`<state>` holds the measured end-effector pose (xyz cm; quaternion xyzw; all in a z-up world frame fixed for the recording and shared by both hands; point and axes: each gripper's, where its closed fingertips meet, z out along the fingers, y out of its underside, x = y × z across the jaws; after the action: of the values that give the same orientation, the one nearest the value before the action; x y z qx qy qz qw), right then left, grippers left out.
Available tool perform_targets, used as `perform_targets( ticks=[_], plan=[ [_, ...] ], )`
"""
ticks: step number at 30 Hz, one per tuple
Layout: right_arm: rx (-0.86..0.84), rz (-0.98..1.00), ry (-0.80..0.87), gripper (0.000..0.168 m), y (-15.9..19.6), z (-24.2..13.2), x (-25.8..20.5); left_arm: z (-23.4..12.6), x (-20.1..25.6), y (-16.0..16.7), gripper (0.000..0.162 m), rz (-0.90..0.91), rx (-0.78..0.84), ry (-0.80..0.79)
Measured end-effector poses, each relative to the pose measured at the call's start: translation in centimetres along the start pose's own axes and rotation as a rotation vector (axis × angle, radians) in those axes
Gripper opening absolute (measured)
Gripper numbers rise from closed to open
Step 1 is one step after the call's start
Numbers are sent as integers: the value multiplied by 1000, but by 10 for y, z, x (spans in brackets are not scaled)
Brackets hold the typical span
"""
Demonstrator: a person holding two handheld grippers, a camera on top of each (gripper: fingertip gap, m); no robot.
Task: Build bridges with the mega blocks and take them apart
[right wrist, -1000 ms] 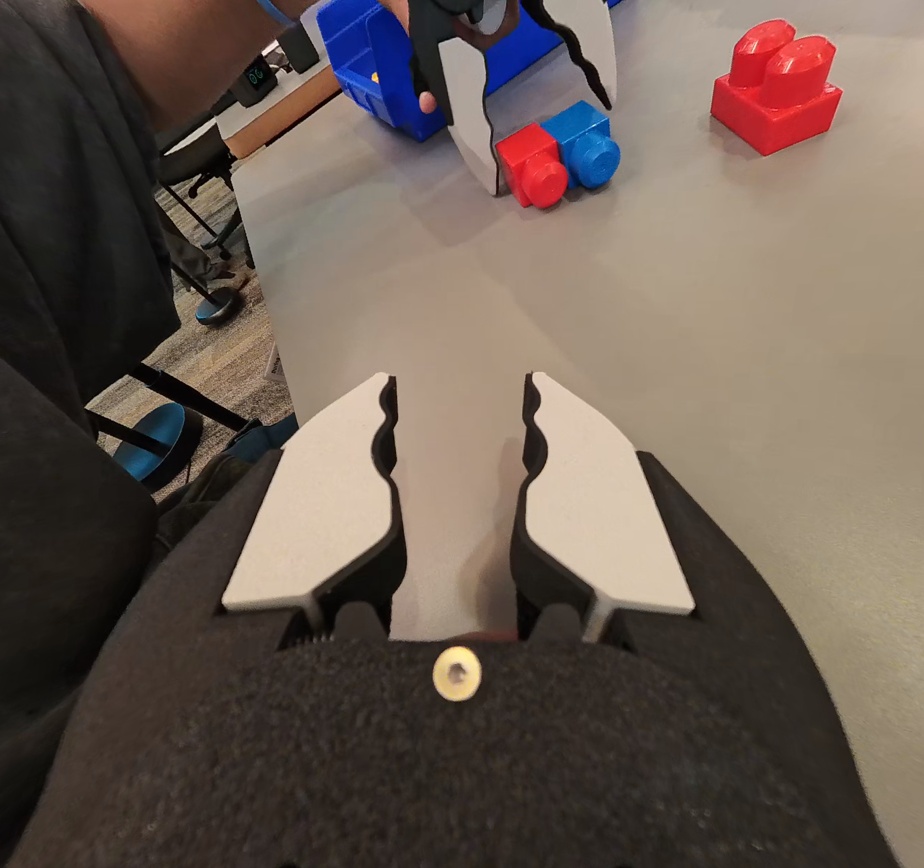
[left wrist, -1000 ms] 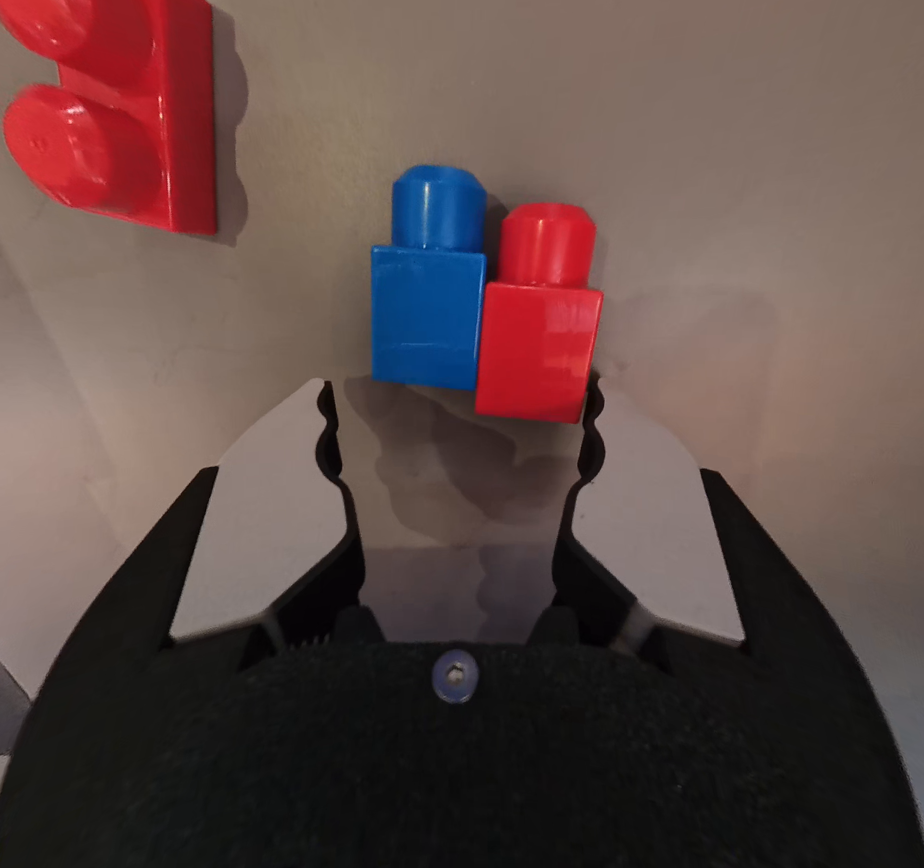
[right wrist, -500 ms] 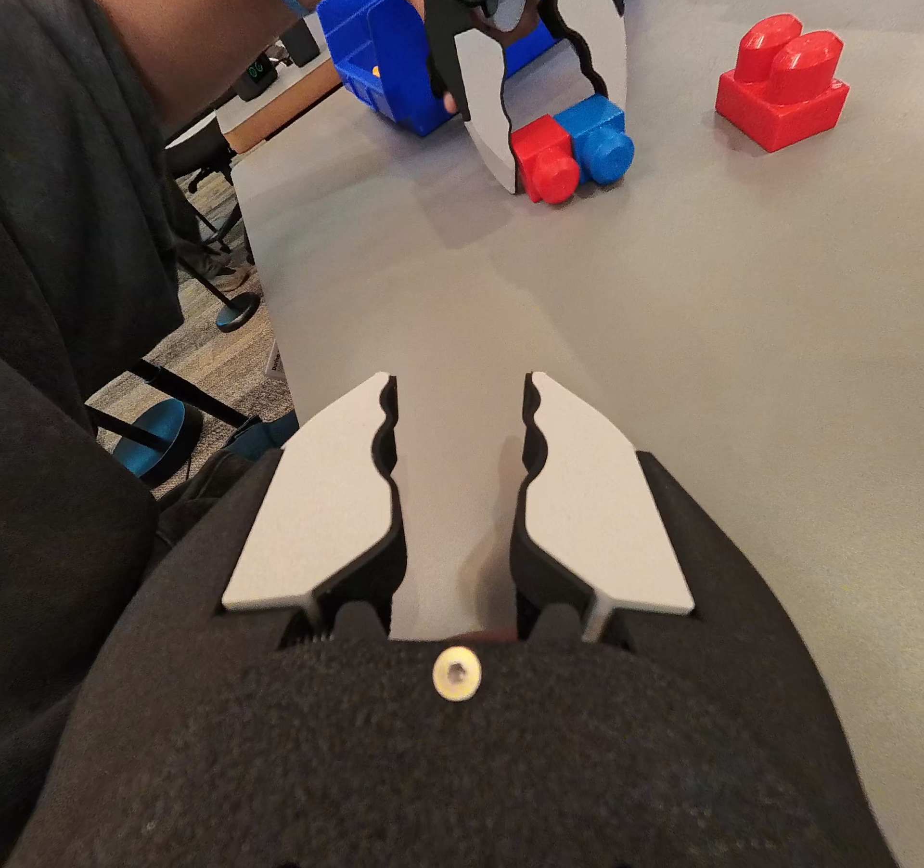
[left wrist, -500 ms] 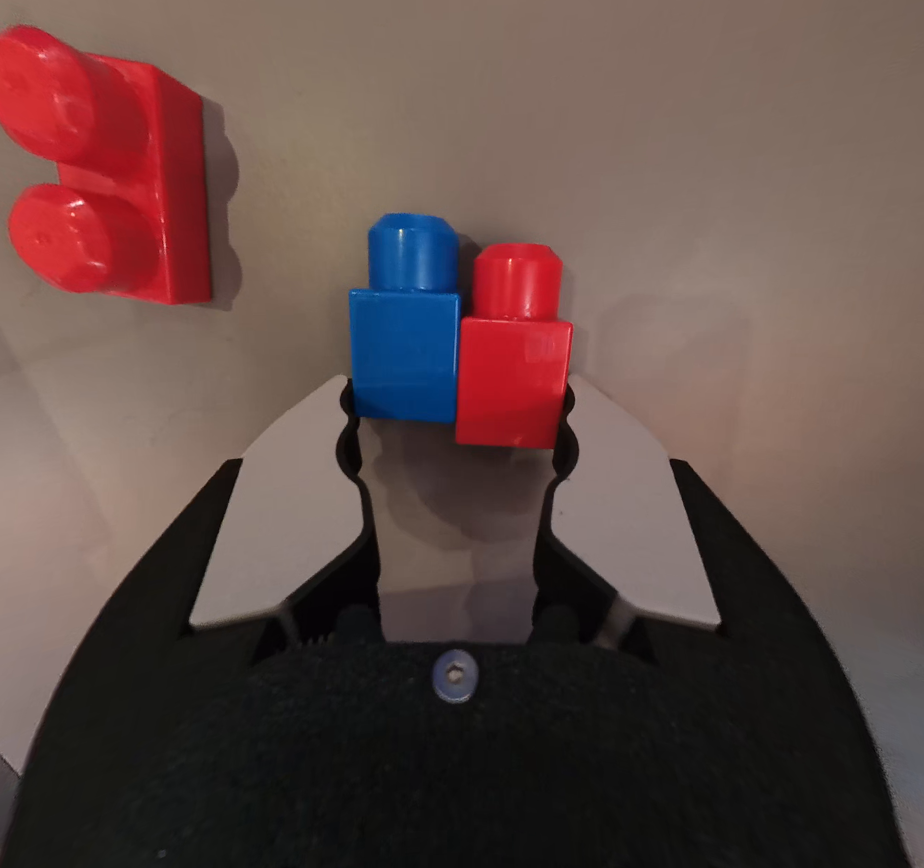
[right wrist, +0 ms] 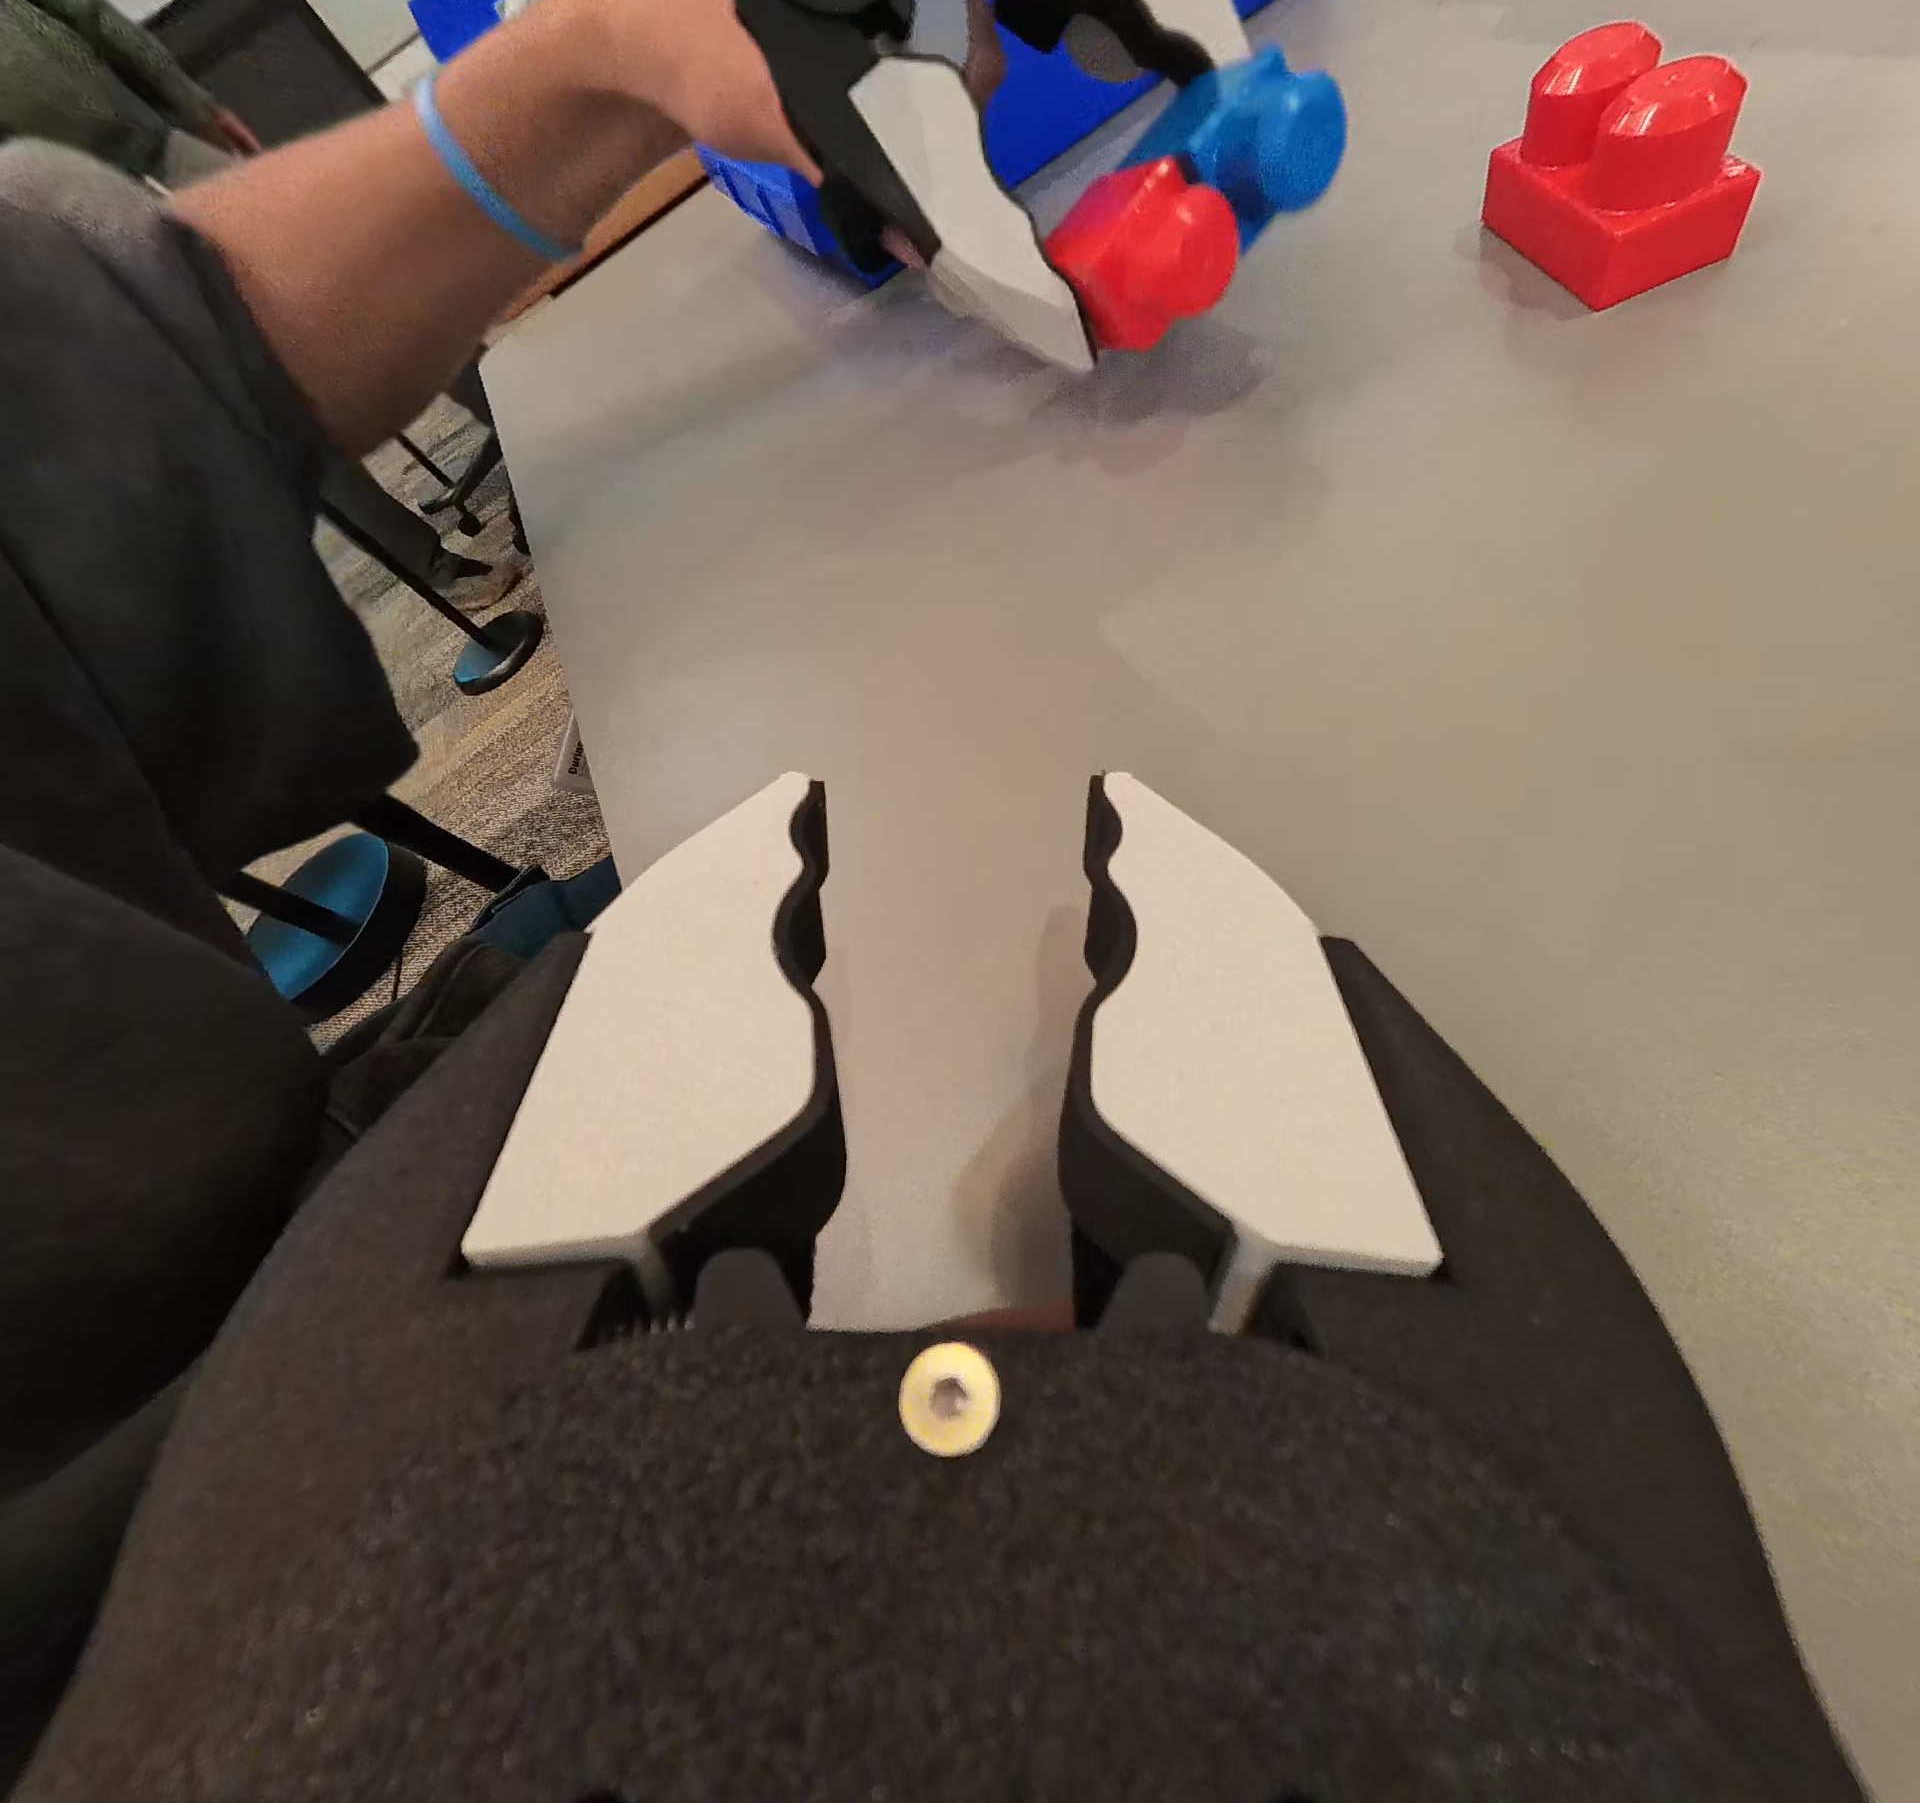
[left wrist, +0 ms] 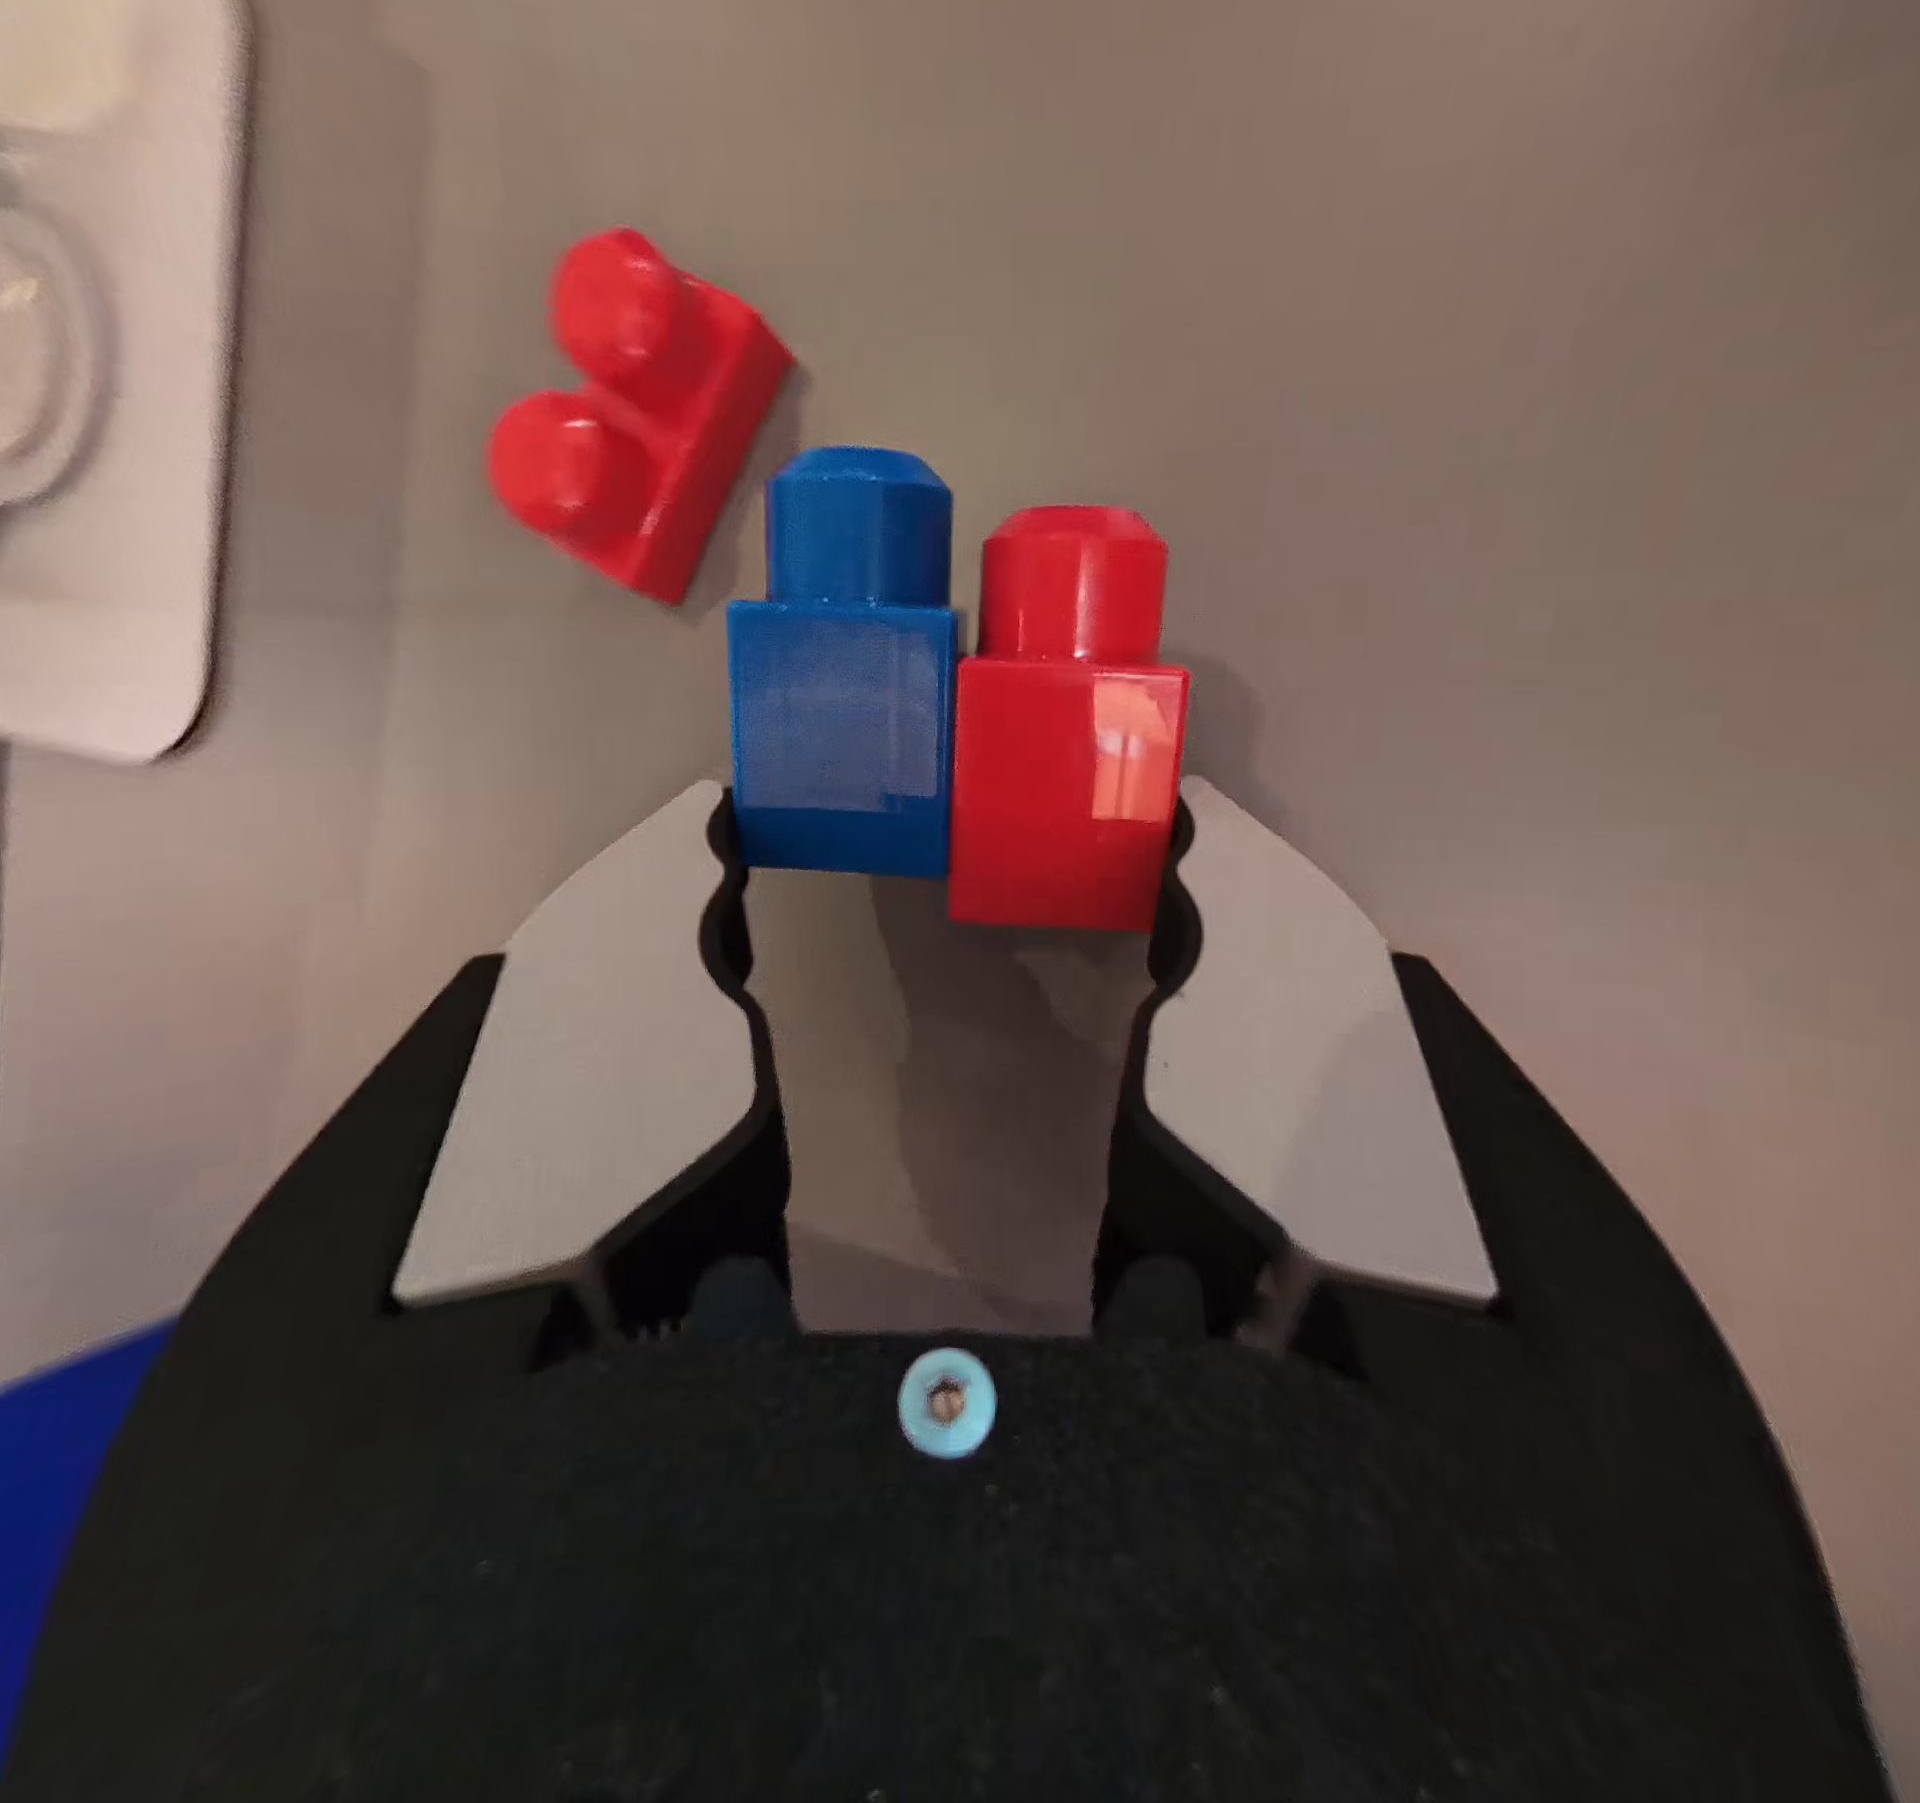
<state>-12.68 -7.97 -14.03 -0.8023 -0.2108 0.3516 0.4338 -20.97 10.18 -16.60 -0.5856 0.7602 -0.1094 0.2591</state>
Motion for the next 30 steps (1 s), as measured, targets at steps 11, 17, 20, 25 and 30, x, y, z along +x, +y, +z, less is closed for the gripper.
perform_targets(
  ticks=[11,17,20,25,30],
  plan=[
    [-182,-138,159,57,-32,22,37,-57,20,30,75,-417,378,-574],
    [-432,-456,319,49,-131,102,124,-55,32,20,75,-349,395,-570],
    [-663,-433,317,55,-112,133,164,-57,31,20,75,-354,404,-575],
    [-781,-396,264,38,-94,153,179,-65,28,22,75,-393,451,-577],
    [-636,-377,196,34,-115,143,157,-71,22,27,75,-417,462,-608]
  ],
)
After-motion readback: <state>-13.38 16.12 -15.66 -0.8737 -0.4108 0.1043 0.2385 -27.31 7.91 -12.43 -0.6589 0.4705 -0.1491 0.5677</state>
